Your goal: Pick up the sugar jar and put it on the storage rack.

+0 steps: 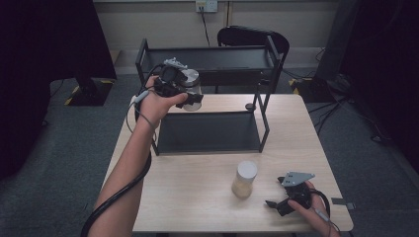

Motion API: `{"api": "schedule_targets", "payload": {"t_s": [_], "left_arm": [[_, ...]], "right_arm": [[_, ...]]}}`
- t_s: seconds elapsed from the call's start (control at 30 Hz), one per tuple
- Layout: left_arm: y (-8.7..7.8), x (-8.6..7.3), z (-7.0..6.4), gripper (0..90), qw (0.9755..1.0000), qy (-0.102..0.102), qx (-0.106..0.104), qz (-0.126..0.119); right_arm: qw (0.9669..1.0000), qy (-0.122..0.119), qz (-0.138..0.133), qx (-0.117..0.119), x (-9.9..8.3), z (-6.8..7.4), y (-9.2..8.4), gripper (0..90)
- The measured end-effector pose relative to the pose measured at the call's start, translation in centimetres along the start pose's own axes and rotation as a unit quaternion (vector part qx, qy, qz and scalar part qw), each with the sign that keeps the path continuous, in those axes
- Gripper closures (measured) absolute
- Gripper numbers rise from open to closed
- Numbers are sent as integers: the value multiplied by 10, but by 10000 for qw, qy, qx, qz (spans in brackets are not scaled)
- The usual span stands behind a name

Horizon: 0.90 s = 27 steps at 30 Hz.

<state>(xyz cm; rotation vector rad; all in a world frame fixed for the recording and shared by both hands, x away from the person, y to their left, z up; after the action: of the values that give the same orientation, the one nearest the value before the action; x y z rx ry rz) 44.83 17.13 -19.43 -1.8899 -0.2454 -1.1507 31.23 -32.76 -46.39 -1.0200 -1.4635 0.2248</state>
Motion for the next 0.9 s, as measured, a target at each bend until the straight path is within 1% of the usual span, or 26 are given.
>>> {"api": "schedule_targets", "payload": {"t_s": [0.27,0.5,0.63,0.9], "left_arm": [[-7,16,-5,304,10000,35,8,-9],[-13,30,-6,304,10000,-9,-23,-42],[-19,40,-9,304,10000,44,22,-42],[-27,57,-10,304,10000,20,17,-76]], "right_arm": [[10000,-2,2,1,0,0,0,0],[10000,-2,1,1,0,0,0,0],[10000,-3,1,1,0,0,0,0],[10000,2,2,1,0,0,0,0]]}}
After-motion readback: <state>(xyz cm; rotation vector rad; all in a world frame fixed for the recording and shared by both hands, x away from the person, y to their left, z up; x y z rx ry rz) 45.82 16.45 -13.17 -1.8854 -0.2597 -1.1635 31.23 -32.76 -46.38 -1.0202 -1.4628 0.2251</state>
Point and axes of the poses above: each handheld gripper's, and its own axes: y roughly forward along the jaws, x roughly out of its top, z roughly to its left, the point moved 6 cm from there along y, roughly forward along the jaws, and after that the axes turned 13 degrees about -y, right-handed, at the moved point
